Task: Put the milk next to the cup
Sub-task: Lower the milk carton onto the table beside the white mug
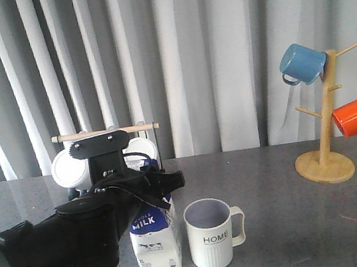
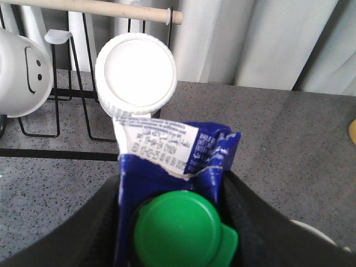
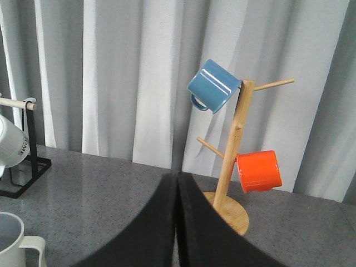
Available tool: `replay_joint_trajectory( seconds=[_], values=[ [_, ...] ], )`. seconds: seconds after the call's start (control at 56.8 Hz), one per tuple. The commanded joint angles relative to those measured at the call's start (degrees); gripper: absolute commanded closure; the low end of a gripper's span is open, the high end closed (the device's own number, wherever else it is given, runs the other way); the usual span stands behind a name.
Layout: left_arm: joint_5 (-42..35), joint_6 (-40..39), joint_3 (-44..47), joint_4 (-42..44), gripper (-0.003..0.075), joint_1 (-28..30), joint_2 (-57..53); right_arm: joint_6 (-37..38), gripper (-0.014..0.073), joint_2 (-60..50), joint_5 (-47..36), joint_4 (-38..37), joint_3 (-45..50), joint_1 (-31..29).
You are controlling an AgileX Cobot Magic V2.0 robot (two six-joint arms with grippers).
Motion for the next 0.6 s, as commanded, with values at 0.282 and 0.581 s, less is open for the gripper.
replay_joint_trajectory(
  seconds=[0.282, 0.581],
  values=[
    [0.64, -0.84, -1.76, -1.88, 0.0449, -0.17, -2.38, -0.08, 0.0602, -0.32, -3.90, -0.40, -1.57, -0.26],
    [-0.24, 0.31, -1.76, -1.88, 0.0042, -0.17, -2.38, -0.08, 0.0602, -0.32, -3.90, -0.40, -1.57, -0.26]
  ],
)
